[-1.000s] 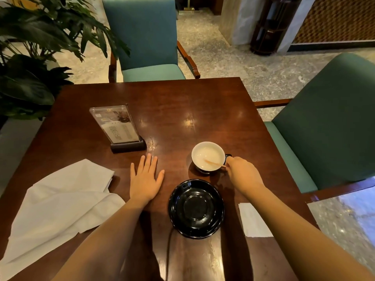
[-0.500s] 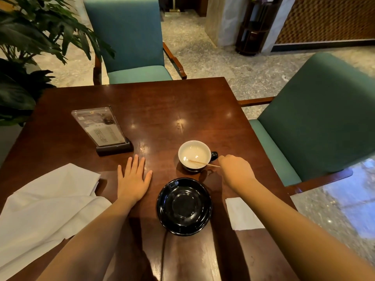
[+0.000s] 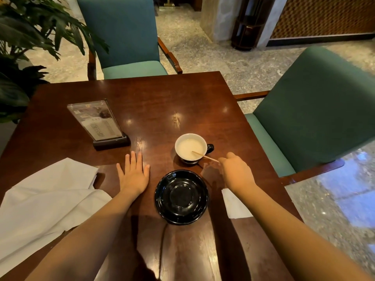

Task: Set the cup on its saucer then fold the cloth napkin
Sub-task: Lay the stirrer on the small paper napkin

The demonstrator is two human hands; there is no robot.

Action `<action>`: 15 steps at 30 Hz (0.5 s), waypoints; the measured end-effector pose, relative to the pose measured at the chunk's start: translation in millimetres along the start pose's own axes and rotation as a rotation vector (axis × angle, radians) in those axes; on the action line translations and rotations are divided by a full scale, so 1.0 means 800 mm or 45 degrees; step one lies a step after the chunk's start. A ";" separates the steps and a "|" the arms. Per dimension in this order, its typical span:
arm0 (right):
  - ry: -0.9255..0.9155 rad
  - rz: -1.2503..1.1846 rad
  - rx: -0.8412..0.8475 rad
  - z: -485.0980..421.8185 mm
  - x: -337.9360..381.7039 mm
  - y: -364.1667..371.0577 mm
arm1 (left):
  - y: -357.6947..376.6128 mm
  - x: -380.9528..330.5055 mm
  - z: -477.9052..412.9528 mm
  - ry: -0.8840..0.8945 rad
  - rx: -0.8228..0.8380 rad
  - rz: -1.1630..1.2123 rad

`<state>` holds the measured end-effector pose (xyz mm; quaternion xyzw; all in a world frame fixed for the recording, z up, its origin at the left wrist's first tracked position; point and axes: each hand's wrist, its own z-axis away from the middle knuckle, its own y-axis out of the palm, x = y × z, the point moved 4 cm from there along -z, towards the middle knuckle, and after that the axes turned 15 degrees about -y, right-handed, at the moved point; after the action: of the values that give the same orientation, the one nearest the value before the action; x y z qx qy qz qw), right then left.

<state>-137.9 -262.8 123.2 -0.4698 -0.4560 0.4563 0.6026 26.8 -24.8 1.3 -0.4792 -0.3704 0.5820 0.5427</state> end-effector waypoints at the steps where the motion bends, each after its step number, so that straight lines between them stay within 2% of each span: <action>1: 0.008 -0.010 -0.009 0.002 -0.001 0.001 | 0.002 0.000 0.003 -0.002 -0.028 0.009; 5: 0.115 -0.097 -0.093 0.023 -0.018 0.007 | 0.004 0.002 0.007 0.003 -0.099 0.021; 8: 0.271 -0.260 -0.220 0.056 -0.040 0.013 | 0.005 0.001 0.008 0.007 -0.127 0.019; 12: 0.464 -0.410 -0.231 0.107 -0.061 0.035 | 0.007 0.001 0.007 0.010 -0.138 0.020; 15: 0.657 -0.568 -0.337 0.146 -0.067 0.054 | 0.005 0.002 0.007 0.009 -0.148 0.024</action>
<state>-266.6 -291.8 90.7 -0.5324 -0.4355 0.1171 0.7163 20.2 -23.6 -1.4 -0.5154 -0.3970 0.5628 0.5099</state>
